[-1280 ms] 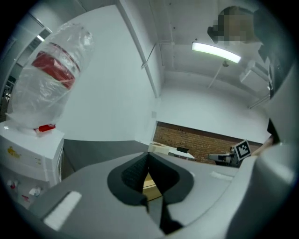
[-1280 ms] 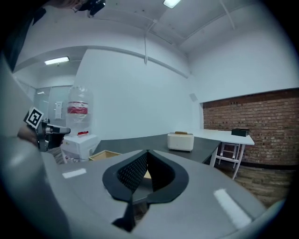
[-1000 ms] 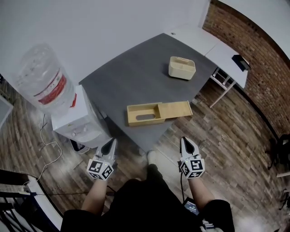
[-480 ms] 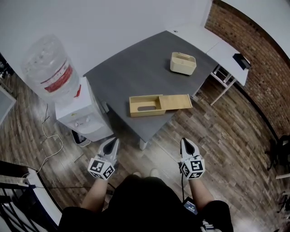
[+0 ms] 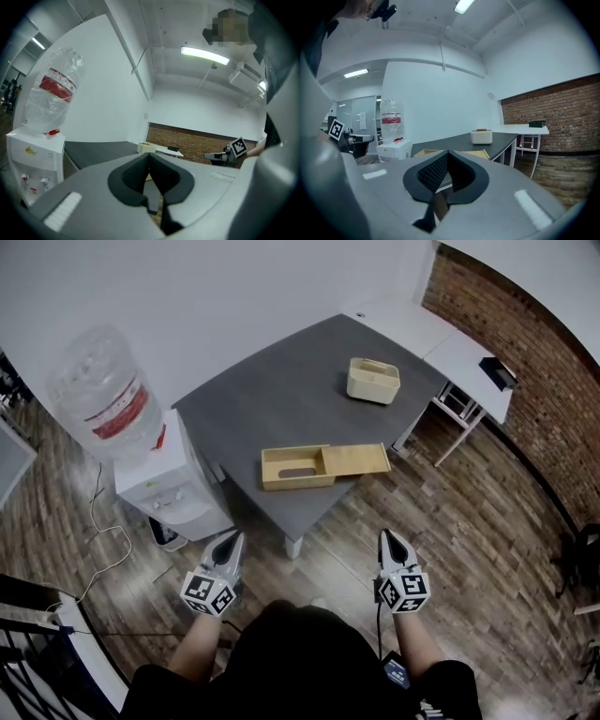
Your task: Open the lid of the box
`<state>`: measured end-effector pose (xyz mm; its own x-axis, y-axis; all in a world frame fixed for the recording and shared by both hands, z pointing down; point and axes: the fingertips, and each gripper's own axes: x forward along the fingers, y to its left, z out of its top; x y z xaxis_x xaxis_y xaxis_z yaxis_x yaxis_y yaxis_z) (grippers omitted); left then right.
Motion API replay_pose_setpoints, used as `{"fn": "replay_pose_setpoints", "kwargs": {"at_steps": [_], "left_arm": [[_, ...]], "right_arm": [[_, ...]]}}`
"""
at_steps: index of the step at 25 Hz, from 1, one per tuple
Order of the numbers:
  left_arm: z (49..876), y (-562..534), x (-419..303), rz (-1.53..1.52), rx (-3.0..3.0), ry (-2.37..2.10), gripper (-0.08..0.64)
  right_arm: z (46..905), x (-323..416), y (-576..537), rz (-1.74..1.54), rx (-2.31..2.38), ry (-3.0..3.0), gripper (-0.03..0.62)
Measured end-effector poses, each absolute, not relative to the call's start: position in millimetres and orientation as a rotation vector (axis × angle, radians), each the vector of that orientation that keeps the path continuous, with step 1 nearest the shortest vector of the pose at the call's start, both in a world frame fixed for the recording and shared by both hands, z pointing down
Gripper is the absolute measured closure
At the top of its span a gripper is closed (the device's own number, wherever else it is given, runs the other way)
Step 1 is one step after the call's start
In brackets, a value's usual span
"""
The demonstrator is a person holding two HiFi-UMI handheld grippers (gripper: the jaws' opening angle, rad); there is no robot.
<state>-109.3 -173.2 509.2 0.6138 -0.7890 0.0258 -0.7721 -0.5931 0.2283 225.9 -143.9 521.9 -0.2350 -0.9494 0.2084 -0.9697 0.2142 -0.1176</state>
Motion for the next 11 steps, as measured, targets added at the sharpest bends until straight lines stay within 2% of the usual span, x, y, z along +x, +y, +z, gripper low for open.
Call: {"fn": "replay_pose_setpoints", "kwargs": {"at_steps": [11], "left_arm": [[510.5, -181.0, -100.3, -0.162, 2.574, -1.286, 0.56]], "right_arm": [[520.7, 238.7, -155.1, 0.328, 1.842, -2.381, 0.592]]}}
